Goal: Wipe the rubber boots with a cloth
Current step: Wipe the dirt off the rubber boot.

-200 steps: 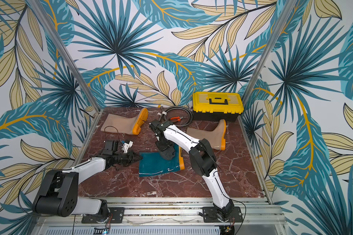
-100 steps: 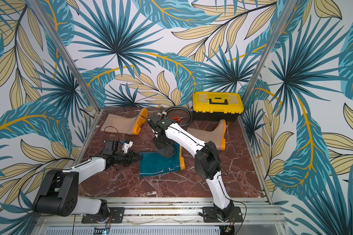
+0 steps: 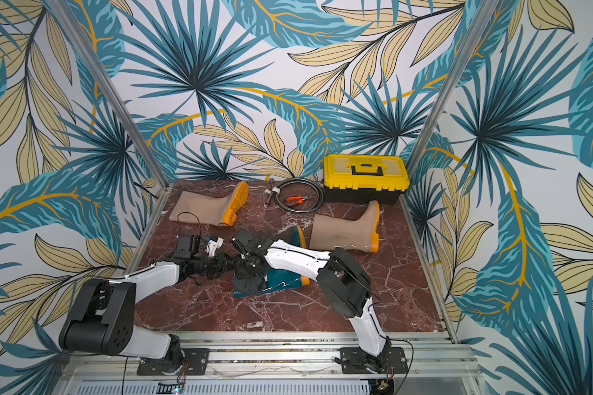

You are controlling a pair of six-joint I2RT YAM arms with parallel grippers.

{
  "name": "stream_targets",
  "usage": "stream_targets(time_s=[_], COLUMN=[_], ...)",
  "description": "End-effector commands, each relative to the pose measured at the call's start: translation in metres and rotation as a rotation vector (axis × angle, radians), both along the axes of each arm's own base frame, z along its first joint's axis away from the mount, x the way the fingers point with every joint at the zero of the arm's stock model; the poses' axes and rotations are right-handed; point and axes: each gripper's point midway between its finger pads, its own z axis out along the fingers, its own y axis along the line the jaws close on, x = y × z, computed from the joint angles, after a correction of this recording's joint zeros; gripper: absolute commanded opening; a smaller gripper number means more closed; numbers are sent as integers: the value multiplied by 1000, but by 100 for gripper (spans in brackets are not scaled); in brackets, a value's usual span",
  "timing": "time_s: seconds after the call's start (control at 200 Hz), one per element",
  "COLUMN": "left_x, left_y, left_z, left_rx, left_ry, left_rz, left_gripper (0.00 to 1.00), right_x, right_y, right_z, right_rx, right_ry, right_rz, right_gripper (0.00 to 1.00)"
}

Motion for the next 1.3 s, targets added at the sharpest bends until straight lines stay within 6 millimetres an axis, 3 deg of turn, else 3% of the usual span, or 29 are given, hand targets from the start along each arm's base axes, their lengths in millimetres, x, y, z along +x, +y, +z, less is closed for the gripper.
stream_targets(time_s=[0.0, 0.09, 0.15, 0.325, 0.446, 0.501, 0.541, 0.651, 0.806, 0.976, 1.056, 1.171, 1.297], left_x=[5, -4, -10, -20, -22, -22, -21, -18, -19, -26, -30, -34, -34], left_y=[-5, -5, -2, 3, 6, 7, 9, 10, 12, 13, 14, 13, 9], left_z=[13, 13, 11, 0, -6, -7, -7, -4, -10, -18, -23, -29, -31], left_rx=[-41, -49, -39, -6, 9, 18, 23, 30, 41, 48, 55, 57, 39], left_ry=[-30, -22, -22, -5, 9, 9, 7, -1, 13, 38, 49, 67, 68], left_rz=[-29, -24, -10, 16, 31, 40, 48, 59, 67, 69, 72, 63, 47], left_gripper=[48, 51, 51, 49, 49, 49, 49, 49, 50, 45, 44, 43, 44], right_x=[15, 11, 8, -8, -21, -22, -20, -18, -20, -9, -7, -10, -16], right_y=[-9, -9, -10, -7, 1, -3, -10, -28, -37, -68, -74, -68, -47], right_z=[-7, -8, -8, -5, -21, -32, -39, -49, -44, -3, 8, -4, -25], right_rx=[-38, -37, -33, -30, -111, -173, -227, -315, -296, -333, -350, -356, -286], right_ry=[-29, -14, -1, -44, -30, -32, -39, -58, -83, -214, -243, -204, -131], right_rz=[-92, -89, -93, -57, 1, 5, -3, -19, -11, -73, -64, -36, -27], right_gripper=[9, 56, 72, 86, 89, 85, 77, 38, 0, 0, 0, 0, 0])
